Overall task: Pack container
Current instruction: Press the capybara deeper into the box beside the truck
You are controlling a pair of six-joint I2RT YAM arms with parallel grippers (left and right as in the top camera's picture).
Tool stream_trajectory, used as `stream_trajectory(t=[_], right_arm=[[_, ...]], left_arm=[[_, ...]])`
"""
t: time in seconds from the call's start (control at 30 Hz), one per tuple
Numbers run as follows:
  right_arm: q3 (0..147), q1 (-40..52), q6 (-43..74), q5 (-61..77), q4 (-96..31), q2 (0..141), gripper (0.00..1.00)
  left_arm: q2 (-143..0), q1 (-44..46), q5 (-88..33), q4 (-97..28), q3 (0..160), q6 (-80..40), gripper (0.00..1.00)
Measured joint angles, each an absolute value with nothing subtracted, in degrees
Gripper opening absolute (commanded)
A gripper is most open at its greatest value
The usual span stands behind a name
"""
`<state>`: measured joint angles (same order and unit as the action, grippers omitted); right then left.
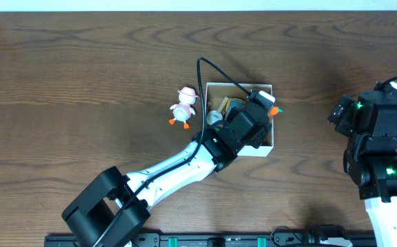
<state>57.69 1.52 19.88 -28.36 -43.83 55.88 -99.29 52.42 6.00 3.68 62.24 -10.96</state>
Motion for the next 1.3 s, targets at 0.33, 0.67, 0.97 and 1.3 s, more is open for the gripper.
stream_trajectory(t=[0.33, 0.67, 0.97, 1.3], right_arm=[[57.69, 1.52, 19.88, -28.36, -43.83, 55.88, 0.99], [57.69, 1.52, 19.88, -28.38, -43.83, 55.88, 0.99], [57.69, 1.52, 19.88, -28.36, -43.86, 55.88, 0.99], [57.69, 1.52, 19.88, -28.36, -43.83, 55.88, 0.99]], left_arm=[[-96.64, 52.25, 6.02, 2.37, 62.11, -9.17, 0.06], [-77.43, 51.9, 6.46, -8.88, 61.95, -8.54, 0.06], [-78.39, 51.9, 6.44, -16.56, 61.95, -9.19, 0.06], [-85.03, 51.9, 6.04, -15.4, 61.95, -10.68, 0.06]])
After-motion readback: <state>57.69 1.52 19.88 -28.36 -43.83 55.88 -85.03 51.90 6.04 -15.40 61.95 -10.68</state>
